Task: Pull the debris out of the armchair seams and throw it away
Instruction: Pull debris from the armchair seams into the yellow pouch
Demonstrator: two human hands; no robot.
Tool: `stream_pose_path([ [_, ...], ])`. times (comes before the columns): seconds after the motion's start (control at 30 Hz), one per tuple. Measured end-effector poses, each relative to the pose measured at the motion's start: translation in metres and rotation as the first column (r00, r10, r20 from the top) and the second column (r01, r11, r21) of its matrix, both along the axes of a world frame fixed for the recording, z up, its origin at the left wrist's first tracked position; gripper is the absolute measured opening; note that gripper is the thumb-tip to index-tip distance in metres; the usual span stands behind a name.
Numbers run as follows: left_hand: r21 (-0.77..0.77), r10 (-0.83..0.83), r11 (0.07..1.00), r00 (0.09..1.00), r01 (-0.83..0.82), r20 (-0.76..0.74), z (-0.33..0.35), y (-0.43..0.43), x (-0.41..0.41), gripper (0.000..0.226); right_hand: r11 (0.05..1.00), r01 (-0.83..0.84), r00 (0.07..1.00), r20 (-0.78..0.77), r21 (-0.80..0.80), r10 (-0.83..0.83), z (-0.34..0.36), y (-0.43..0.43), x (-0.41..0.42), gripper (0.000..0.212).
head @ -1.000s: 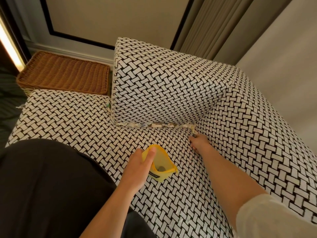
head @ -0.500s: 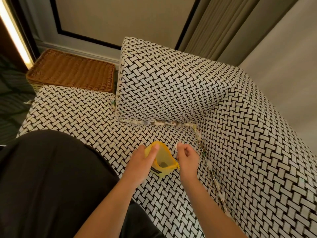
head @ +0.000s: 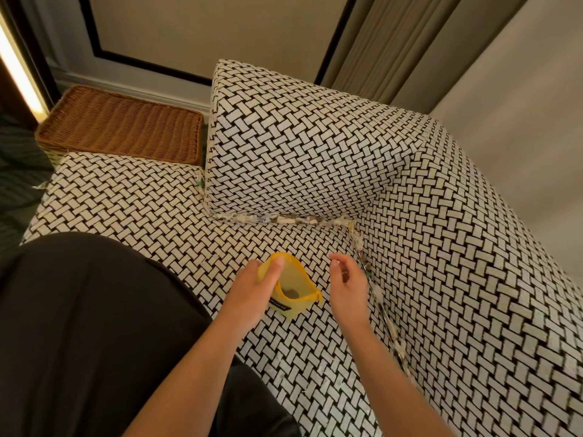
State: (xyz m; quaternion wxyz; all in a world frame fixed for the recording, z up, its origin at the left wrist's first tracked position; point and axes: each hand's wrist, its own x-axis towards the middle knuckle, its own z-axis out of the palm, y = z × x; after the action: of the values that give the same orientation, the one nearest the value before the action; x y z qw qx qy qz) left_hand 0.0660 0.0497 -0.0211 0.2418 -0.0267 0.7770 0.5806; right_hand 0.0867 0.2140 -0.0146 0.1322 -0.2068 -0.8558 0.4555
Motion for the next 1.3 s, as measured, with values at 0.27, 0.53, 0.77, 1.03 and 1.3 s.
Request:
stream_pose_path([
  [0.27,-0.063,-0.009,0.998,0.999,0.007,-0.035,-0.007,0.003,-0.003,0.048,0.935,0.289,0.909,0.366,-0.207,-0.2,-0.026,0.057,-0.037,0.048],
  [0.53,0.02,0.014,1.0,1.0,-0.013,-0.019,-0.004,0.003,-0.002,0.039,0.92,0.33,0.814,0.557,-0.211,-0.164,-0.023,0.081,-0.069,0.04],
  [0.77,0.044,0.023,0.999,1.0,-0.023,0.005,-0.007,0.003,-0.002,0.061,0.952,0.285,0.786,0.594,-0.108,-0.168,-0.025,0.082,-0.077,0.016],
  [1.03,0.042,0.018,0.999,1.0,-0.017,-0.005,-0.008,0.003,-0.002,0.063,0.975,0.215,0.76,0.635,-0.047,-0.137,-0.026,0.086,-0.08,0.021],
  [1.3,0.065,0.001,0.998,1.0,0.0,-0.021,-0.016,0.002,-0.005,0.063,0.921,0.322,0.739,0.666,-0.219,-0.1,-0.018,0.088,-0.08,0.002],
])
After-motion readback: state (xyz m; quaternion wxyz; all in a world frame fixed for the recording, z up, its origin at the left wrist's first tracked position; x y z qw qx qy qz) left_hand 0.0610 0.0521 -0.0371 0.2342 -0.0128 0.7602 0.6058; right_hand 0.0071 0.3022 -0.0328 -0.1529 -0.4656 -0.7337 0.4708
